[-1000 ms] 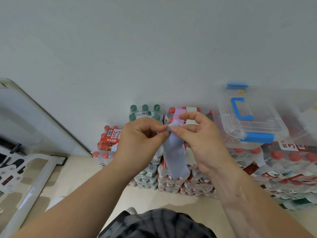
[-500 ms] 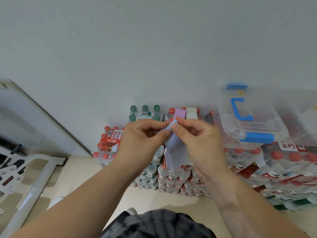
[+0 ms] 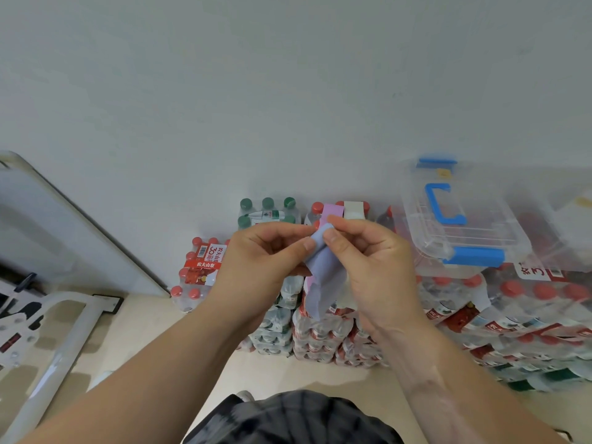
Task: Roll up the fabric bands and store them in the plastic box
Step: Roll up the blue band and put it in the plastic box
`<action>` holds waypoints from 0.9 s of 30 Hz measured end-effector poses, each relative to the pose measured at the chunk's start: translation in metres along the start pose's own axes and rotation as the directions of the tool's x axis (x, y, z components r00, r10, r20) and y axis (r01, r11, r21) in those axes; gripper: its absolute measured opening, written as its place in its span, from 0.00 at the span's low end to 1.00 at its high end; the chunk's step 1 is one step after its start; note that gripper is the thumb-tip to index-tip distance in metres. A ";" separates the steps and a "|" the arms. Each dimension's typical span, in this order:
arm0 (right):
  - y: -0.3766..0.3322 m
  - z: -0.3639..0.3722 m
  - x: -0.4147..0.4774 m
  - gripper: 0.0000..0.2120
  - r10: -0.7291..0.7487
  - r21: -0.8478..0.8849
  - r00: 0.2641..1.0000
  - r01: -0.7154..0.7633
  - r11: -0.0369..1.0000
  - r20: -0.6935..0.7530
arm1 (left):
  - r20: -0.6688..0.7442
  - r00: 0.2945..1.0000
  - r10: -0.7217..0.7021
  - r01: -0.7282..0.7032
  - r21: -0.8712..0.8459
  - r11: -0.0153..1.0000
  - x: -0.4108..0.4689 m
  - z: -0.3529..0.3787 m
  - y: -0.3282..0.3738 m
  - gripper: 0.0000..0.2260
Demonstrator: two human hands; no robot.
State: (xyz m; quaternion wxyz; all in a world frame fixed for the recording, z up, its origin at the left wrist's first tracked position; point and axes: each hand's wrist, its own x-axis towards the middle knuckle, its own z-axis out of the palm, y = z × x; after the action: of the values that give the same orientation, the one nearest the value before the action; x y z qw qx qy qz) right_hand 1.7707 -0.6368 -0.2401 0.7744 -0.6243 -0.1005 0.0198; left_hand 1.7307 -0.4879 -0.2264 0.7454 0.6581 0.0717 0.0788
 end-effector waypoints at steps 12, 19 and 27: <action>-0.003 -0.004 0.003 0.10 -0.071 -0.072 0.996 0.066 0.995 -0.058 | -0.056 0.994 0.099 -0.097 0.032 0.995 0.002 0.001 0.008 0.06; -0.007 -0.005 0.004 0.08 -0.056 -0.027 0.997 0.055 0.998 -0.056 | -0.039 0.998 0.055 -0.054 0.033 0.998 0.001 0.002 0.009 0.08; 0.004 -0.004 0.001 0.08 -0.055 -0.066 0.996 0.050 0.997 -0.072 | -0.065 0.996 0.056 -0.051 0.086 0.995 0.003 0.000 0.009 0.08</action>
State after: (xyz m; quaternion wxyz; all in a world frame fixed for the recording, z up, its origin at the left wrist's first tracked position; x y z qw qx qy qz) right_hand 1.7730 -0.6395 -0.2441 0.7574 -0.6463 -0.0888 -0.0270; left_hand 1.7331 -0.4866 -0.2175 0.7118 0.6875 0.0825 0.1179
